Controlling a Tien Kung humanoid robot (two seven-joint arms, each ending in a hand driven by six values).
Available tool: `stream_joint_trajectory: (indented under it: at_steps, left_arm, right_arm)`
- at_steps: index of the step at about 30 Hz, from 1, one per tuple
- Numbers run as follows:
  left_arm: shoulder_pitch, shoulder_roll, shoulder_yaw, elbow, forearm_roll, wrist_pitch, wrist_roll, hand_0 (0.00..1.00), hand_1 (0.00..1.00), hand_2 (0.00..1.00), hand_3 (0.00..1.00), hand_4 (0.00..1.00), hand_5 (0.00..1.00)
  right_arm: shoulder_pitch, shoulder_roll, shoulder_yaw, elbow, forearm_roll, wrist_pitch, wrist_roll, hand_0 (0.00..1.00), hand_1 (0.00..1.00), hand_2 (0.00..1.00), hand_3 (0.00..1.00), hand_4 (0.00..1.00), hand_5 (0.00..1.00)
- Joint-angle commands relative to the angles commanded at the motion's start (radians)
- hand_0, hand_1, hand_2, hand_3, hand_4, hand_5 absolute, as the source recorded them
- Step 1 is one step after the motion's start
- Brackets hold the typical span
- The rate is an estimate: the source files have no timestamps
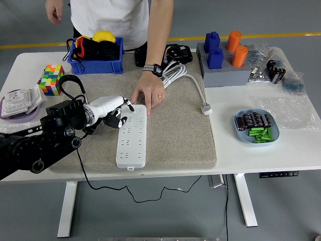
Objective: Pull the plug out,throw it away,press the button
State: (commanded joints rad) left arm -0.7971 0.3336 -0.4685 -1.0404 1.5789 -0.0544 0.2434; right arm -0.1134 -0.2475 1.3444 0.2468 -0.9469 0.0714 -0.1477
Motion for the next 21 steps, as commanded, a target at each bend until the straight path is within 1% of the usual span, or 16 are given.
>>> stream_joint_trajectory:
  at_steps: [10, 16, 21]
  left_arm:
    - [-0.035, -0.024, 0.068, 0.053, -0.006, 0.008, -0.005, 0.028, 0.003, 0.078, 0.751, 0.482, 0.002]
    - [-0.045, -0.035, 0.067, 0.068, -0.005, 0.019, -0.014, 0.029, 0.002, 0.078, 0.748, 0.477, 0.002]
    - [-0.058, -0.041, 0.083, 0.075, -0.004, 0.019, -0.013, 0.029, 0.002, 0.078, 0.748, 0.477, 0.002]
  right_arm:
    - [0.001, 0.000, -0.002, 0.000, 0.002, 0.000, 0.000, 0.749, 0.683, 0.666, 0.676, 0.762, 0.666]
    - [0.000, -0.001, -0.003, 0.000, 0.002, 0.000, 0.000, 0.749, 0.683, 0.666, 0.677, 0.762, 0.665]
    - [0.001, -0.001, -0.003, -0.001, 0.002, 0.000, 0.000, 0.749, 0.683, 0.666, 0.677, 0.762, 0.665]
